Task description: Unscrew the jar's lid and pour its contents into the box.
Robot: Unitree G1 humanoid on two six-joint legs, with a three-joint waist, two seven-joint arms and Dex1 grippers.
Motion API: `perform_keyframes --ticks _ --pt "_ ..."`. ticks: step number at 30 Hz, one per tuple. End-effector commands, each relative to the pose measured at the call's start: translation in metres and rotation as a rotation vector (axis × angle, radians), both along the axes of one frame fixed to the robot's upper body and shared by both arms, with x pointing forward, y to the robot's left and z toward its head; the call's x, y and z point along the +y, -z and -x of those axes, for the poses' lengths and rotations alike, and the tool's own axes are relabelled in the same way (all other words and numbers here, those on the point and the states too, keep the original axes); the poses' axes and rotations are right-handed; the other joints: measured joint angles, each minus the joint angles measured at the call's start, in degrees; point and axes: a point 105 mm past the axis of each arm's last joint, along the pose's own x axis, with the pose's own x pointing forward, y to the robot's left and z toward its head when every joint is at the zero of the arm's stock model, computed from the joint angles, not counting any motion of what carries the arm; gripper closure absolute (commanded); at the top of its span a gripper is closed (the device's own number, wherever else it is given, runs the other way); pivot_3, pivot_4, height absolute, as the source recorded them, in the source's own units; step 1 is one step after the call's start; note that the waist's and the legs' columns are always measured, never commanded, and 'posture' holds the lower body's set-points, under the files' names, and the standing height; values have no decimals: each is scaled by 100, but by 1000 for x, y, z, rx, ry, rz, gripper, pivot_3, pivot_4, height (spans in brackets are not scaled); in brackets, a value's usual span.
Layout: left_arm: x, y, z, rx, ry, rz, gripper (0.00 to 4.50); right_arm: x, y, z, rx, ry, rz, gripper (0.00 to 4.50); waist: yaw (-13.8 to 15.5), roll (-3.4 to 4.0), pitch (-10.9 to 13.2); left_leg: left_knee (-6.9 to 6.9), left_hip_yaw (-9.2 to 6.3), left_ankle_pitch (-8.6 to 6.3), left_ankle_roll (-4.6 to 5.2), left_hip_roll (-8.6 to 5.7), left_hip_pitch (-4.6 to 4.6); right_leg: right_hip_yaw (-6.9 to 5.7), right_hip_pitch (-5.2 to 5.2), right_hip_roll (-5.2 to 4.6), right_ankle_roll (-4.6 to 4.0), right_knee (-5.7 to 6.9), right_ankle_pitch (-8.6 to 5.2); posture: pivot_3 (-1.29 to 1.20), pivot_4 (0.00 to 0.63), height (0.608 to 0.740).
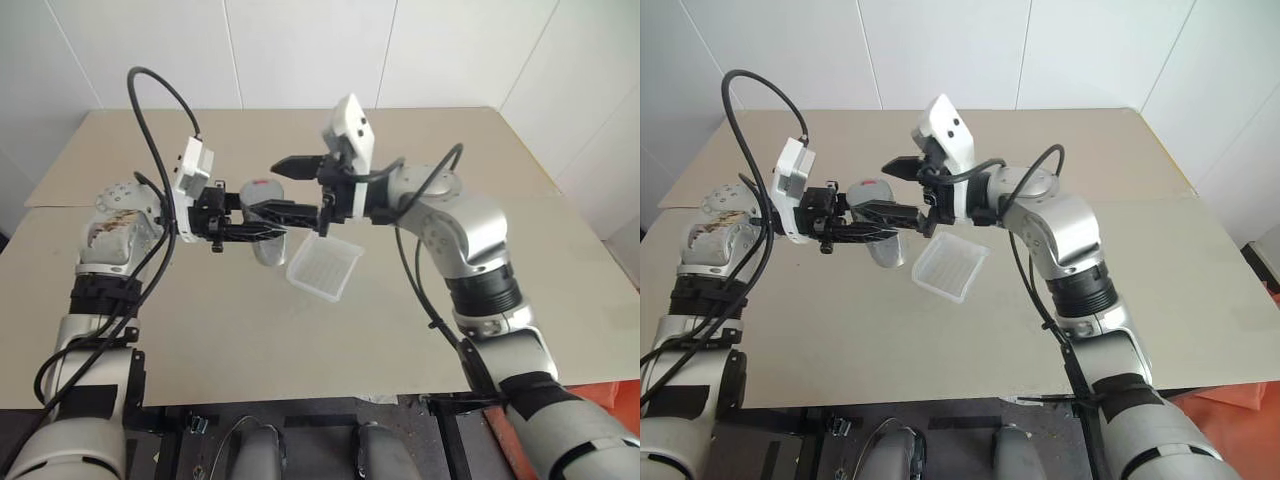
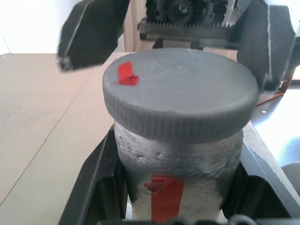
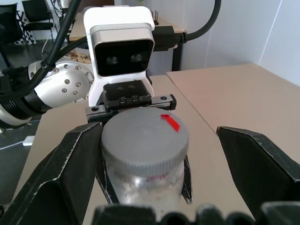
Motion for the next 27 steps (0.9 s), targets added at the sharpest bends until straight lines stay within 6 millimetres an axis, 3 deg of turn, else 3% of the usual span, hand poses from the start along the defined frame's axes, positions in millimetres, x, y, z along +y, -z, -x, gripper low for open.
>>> perform_keyframes --ticks 1,7,11,19,23,27 --pt "4 -16 9 -66 39 17 2436 -37 -9 -15 -26 140 -44 51 20 0 0 0 0 0 0 0 0 0 1 0 0 -1 0 0 150 740" --pt "5 -16 8 -64 39 13 2436 -49 -7 -13 -29 162 -41 51 -6 0 0 -1 2 0 0 0 0 1 -3 -1 0 0 0 0 150 740" --pt "5 -16 6 -65 32 12 2436 -46 -16 0 -46 122 -59 51 -8 0 0 -2 2 0 0 0 -1 1 -2 -1 0 -1 0 0 150 740" --pt "2 -15 4 -71 35 16 2436 -12 -28 28 -79 1 -82 51 -5 0 0 -1 1 0 0 0 0 0 0 -1 0 -1 0 0 150 740" --pt "1 -16 4 -74 38 20 2436 13 -24 24 -86 4 -63 51 -13 0 0 0 1 0 0 0 0 0 -1 -1 0 1 0 0 150 740" --pt "0 -18 4 -78 40 21 2436 25 -21 23 -87 -14 -47 51 5 0 0 0 0 0 0 -1 -1 0 0 -1 0 -1 0 0 150 740"
